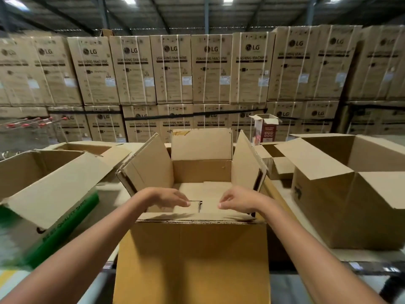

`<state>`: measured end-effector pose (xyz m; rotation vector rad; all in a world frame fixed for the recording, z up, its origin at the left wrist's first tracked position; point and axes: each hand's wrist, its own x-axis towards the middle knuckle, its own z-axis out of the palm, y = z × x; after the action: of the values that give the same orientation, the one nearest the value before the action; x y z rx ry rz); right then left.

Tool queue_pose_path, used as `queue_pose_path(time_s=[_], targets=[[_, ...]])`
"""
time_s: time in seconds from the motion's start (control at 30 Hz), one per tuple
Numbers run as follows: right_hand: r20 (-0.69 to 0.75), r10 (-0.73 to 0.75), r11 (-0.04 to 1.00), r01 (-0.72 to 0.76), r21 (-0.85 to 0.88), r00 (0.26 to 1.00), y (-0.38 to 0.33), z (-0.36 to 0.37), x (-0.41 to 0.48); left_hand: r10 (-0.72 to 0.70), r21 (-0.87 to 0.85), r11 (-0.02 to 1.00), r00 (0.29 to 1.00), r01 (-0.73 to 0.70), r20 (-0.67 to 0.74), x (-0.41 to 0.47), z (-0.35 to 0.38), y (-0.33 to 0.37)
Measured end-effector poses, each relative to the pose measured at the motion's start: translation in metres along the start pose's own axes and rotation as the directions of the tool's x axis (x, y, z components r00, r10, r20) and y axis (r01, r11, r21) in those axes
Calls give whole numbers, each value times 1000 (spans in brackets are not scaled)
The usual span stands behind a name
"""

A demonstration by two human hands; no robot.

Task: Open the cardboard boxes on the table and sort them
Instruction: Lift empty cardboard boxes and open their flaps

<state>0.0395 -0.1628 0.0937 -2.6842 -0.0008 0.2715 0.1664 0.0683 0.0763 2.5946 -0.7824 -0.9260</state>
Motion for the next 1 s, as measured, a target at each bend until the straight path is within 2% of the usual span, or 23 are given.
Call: queue_pose_path(time_s=[0.1,0.17,0.37,0.63,0.73,0.83,0.93,1.0], targets=[[157,110,983,-84,-163,981,3,30,8,-55,215,976,997,43,48,16,33,2],[146,135,981,-111,-160,980,8,42,12,-46,242,969,999,41,14,19,40,3],[110,127,985,-112,-133,986,16,46,17,-47,219,974,998,53,-32,13,41,-2],[115,99,985,-81,-153,988,0,43,16,-61,75,995,991,70,-121,-40,37,-23],[75,6,992,3,-125,997,-25,55,2,-65,90,992,980,83,-188,-66,42,-31],[-28,-44,992,41,-119,999,-52,67,-14,-49,112,991,971,77,-234,-95,50,-33],[-122,-84,984,63,-169,989,-85,80,-33,36,139,990,960,3,-279,-131,62,-29],[-182,-119,982,88,-169,976,-108,92,-49,94,135,990,924,-47,-371,-158,74,-31]])
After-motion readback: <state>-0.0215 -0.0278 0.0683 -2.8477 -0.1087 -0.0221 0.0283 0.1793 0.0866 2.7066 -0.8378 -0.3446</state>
